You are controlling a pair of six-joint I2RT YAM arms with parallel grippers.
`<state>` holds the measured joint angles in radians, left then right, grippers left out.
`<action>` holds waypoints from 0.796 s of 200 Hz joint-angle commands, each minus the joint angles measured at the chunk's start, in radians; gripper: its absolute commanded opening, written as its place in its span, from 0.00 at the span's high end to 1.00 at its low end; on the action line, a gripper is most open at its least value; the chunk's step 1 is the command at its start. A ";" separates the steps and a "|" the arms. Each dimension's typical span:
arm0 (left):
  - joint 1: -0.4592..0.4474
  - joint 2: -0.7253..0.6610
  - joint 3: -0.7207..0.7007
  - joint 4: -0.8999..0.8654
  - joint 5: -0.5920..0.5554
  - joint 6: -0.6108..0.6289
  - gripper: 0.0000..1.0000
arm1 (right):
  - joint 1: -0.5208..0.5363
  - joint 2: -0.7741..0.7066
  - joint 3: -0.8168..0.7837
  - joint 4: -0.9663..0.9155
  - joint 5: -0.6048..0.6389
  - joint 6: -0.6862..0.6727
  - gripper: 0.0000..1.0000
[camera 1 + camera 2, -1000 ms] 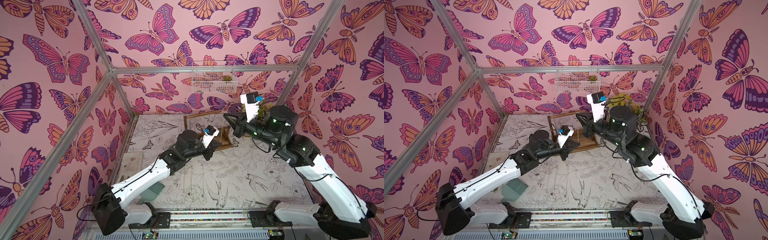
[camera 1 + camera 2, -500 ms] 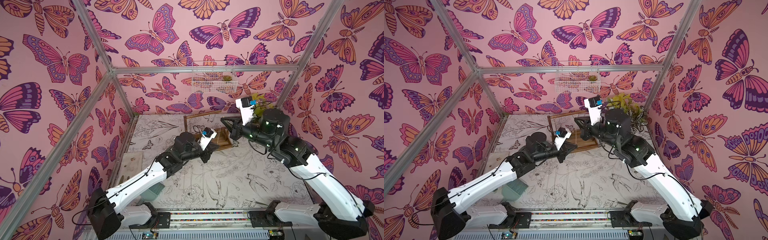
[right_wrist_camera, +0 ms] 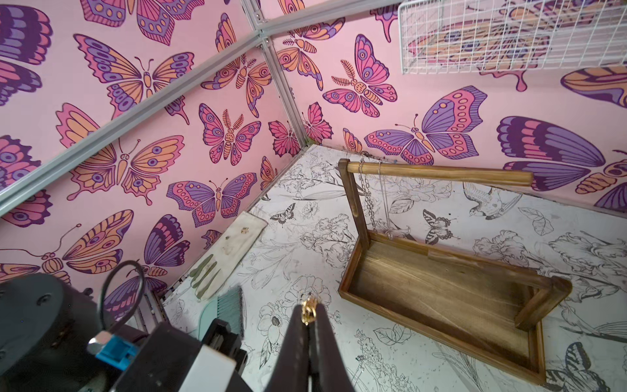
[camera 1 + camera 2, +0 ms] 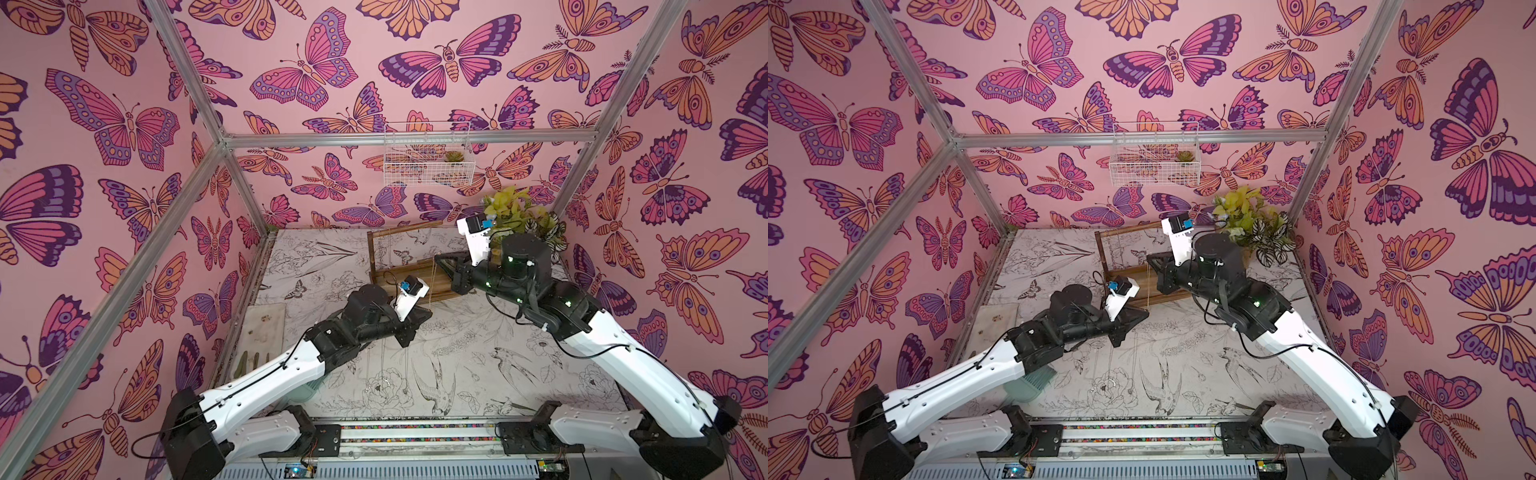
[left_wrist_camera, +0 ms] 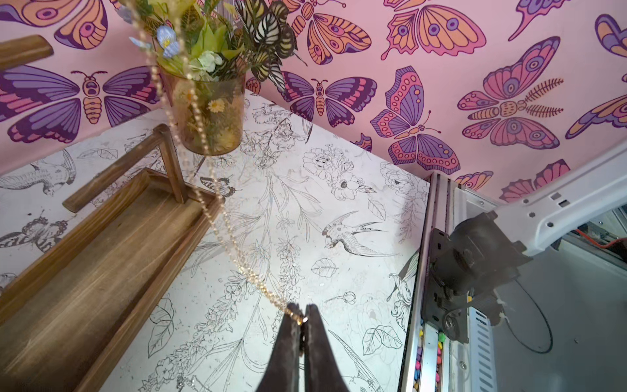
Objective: Take the necklace off the jewelry display stand
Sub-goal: Place the necklace at the center of the board.
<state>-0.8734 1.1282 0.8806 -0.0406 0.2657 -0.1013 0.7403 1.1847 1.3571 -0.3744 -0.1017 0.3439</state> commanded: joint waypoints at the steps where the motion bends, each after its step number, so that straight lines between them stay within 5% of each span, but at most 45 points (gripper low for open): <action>1: -0.034 -0.025 -0.051 -0.022 -0.049 -0.035 1.00 | 0.007 -0.027 -0.038 0.039 -0.012 0.022 1.00; 159: -0.304 -0.012 -0.251 0.025 -0.342 -0.202 1.00 | 0.014 -0.118 -0.399 0.133 -0.047 0.089 1.00</action>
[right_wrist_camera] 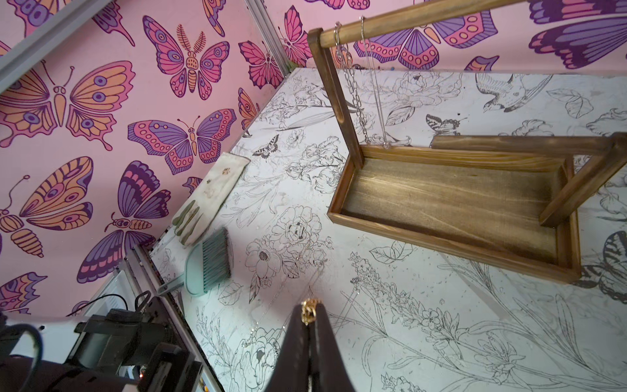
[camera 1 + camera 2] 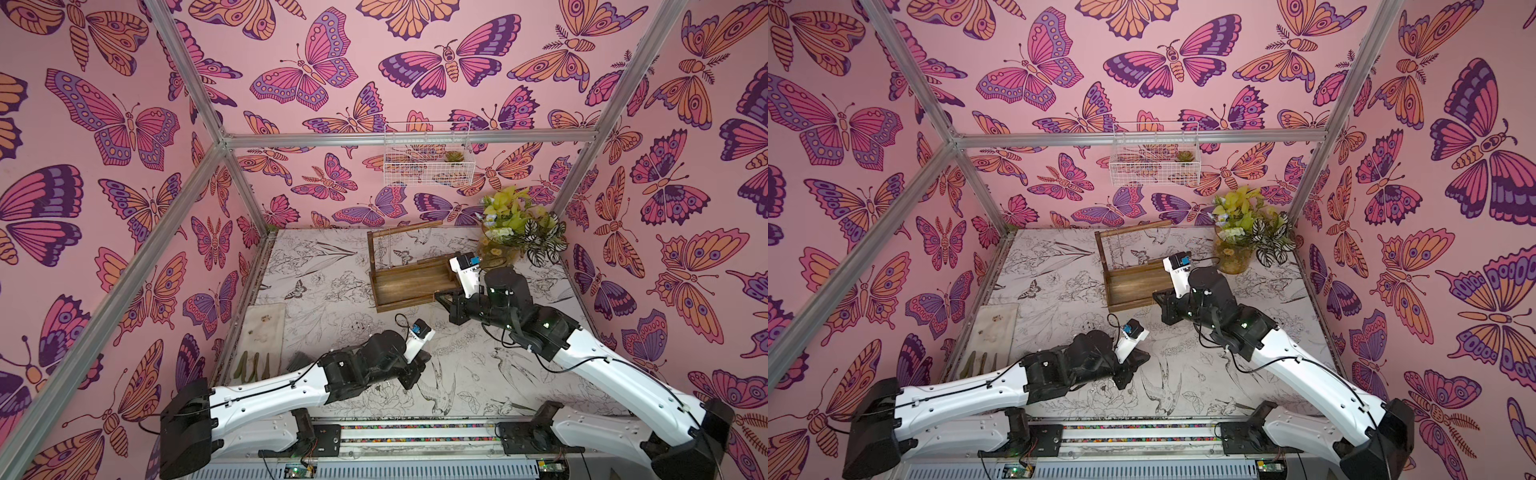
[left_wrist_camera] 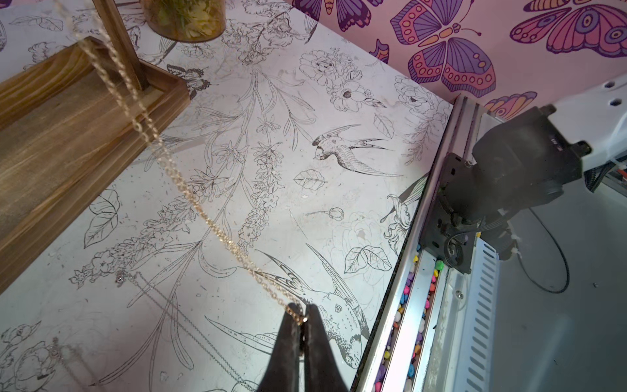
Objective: Take the necklace off the jewelry display stand
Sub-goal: Place the necklace at the center of the board.
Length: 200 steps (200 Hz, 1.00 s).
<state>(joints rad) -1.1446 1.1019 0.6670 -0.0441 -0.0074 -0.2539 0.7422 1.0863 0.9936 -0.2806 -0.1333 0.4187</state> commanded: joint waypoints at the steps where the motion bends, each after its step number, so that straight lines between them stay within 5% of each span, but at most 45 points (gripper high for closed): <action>1: -0.035 0.015 -0.039 0.030 -0.072 -0.050 1.00 | 0.012 -0.020 -0.037 0.040 -0.015 0.015 1.00; 86: -0.150 0.094 -0.128 0.125 -0.162 -0.162 1.00 | 0.029 -0.014 -0.168 0.097 -0.011 0.031 1.00; 200: -0.164 0.230 -0.190 0.237 -0.184 -0.221 1.00 | 0.032 0.085 -0.283 0.213 -0.022 0.035 1.00</action>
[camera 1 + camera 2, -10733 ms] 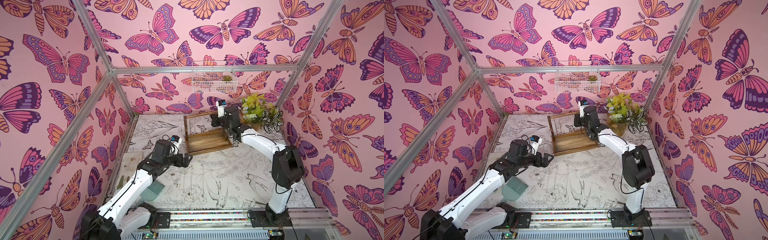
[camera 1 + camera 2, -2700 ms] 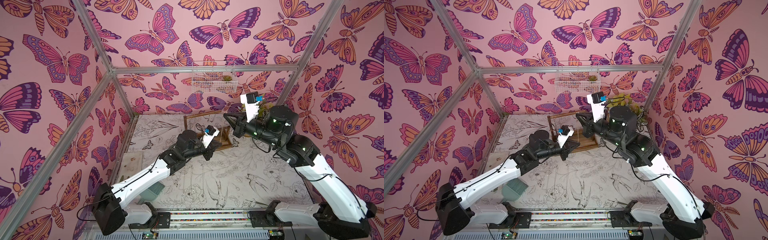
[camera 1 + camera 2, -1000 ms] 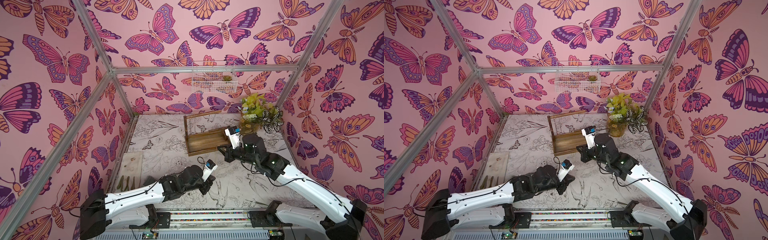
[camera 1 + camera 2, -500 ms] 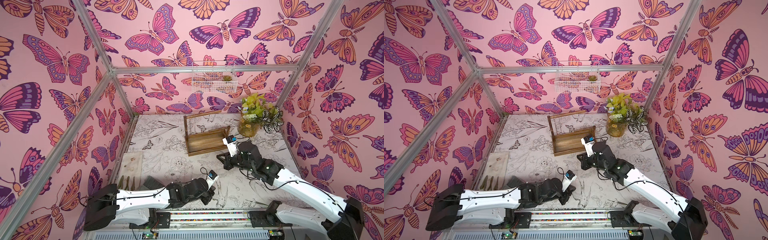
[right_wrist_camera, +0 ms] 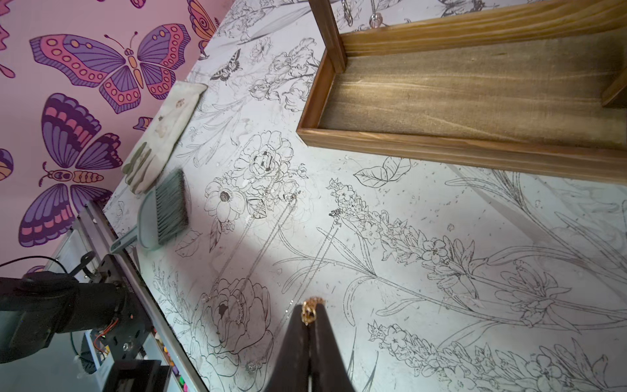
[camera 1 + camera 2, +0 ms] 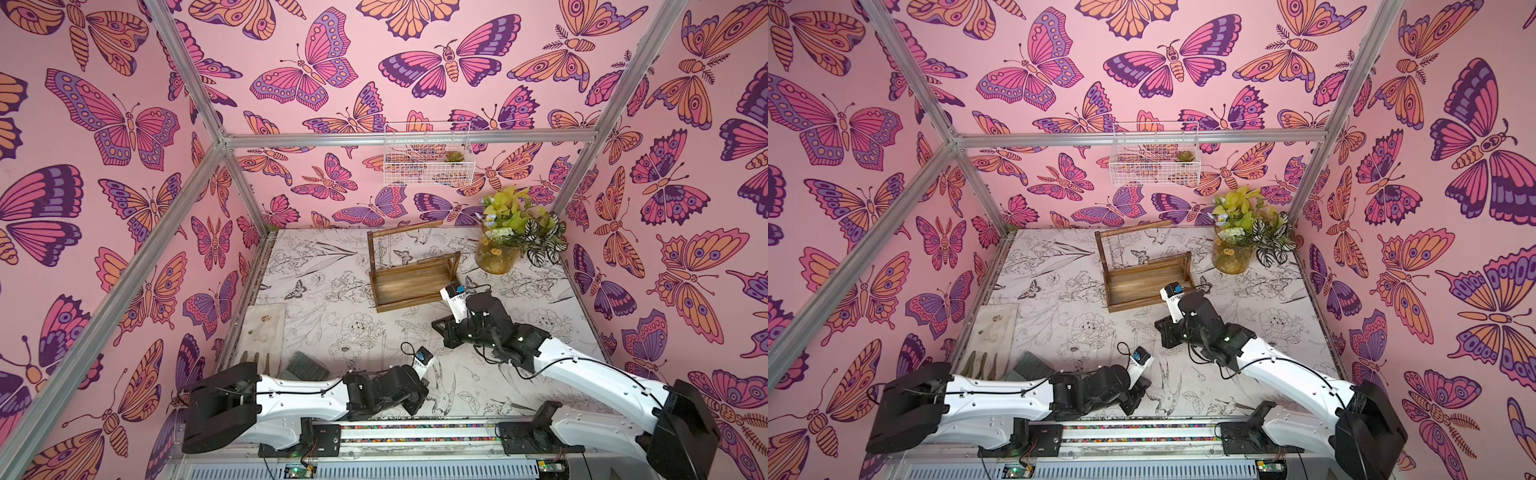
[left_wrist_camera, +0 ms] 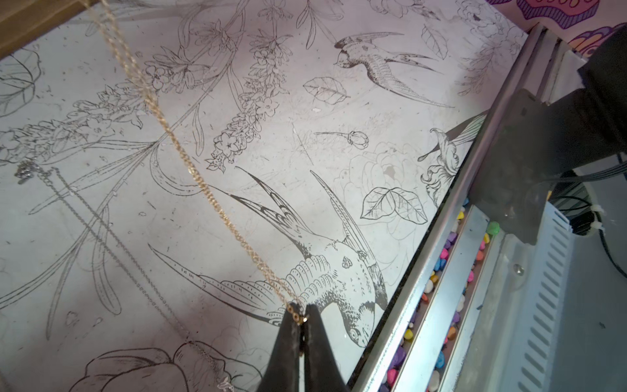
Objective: Take the necklace off the jewelry display stand
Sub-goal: Place the necklace at the center of the board.
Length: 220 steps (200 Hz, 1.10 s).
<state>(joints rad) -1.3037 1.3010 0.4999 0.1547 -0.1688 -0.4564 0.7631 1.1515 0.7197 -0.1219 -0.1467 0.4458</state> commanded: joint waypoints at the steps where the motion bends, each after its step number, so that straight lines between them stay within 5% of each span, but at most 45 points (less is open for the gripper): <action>1: -0.005 0.033 -0.023 0.038 -0.023 -0.020 1.00 | 0.010 0.020 -0.010 0.055 -0.009 0.007 1.00; 220: -0.034 0.203 0.005 0.099 -0.019 -0.094 1.00 | 0.007 0.242 -0.026 0.131 0.002 -0.038 1.00</action>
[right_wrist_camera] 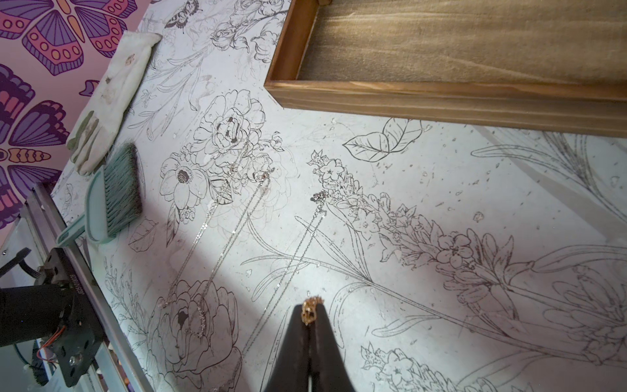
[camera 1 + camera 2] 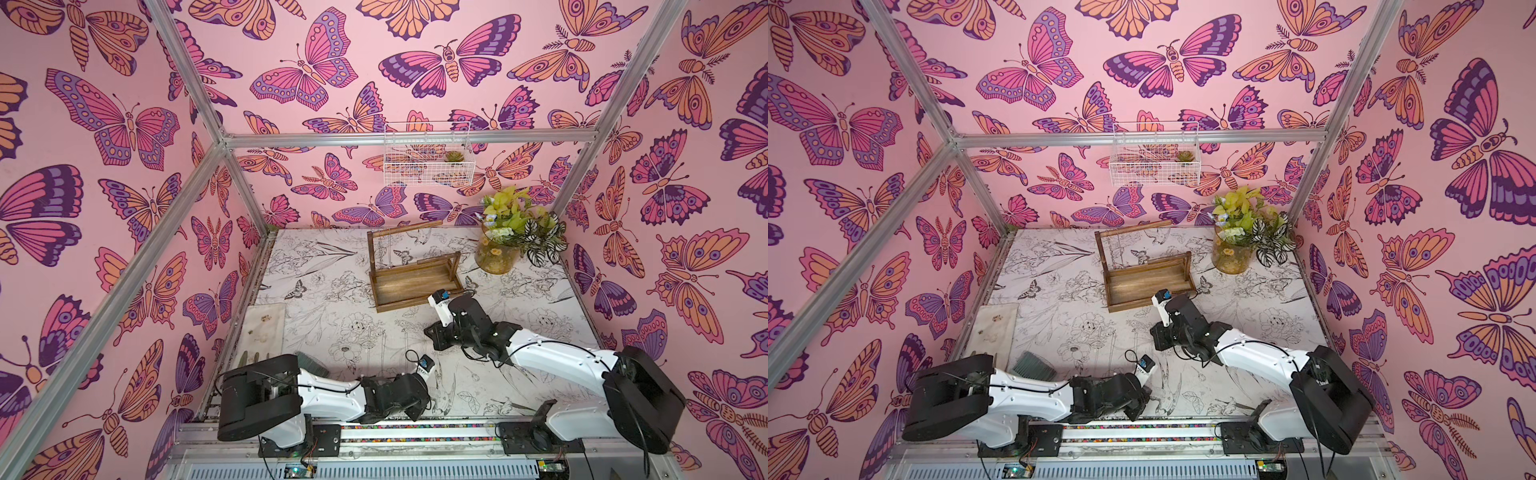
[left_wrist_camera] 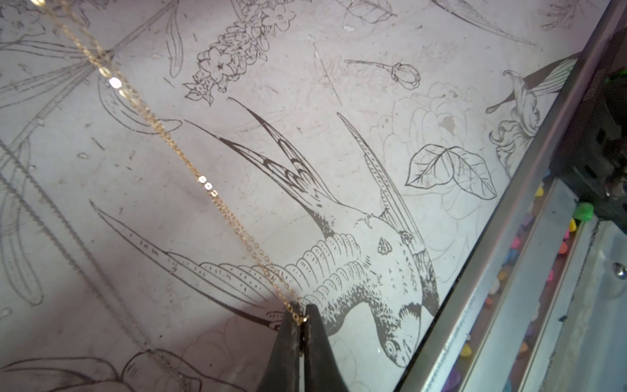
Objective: Take the necklace off the jewelry display stand
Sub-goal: Place the necklace at the center of the board.
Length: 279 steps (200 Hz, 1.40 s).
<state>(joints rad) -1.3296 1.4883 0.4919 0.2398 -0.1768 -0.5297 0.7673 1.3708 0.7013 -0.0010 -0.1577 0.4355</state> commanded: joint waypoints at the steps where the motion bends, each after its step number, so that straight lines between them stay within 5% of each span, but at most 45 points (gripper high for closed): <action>1: -0.008 0.015 0.013 0.013 -0.012 -0.021 1.00 | 0.003 0.023 -0.009 0.009 0.013 -0.029 1.00; 279: -0.054 0.030 0.002 0.008 -0.049 -0.084 1.00 | -0.033 0.258 0.059 0.051 0.020 -0.078 1.00</action>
<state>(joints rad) -1.3758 1.5135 0.5026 0.2398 -0.2100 -0.6098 0.7399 1.6142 0.7269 0.0460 -0.1501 0.3744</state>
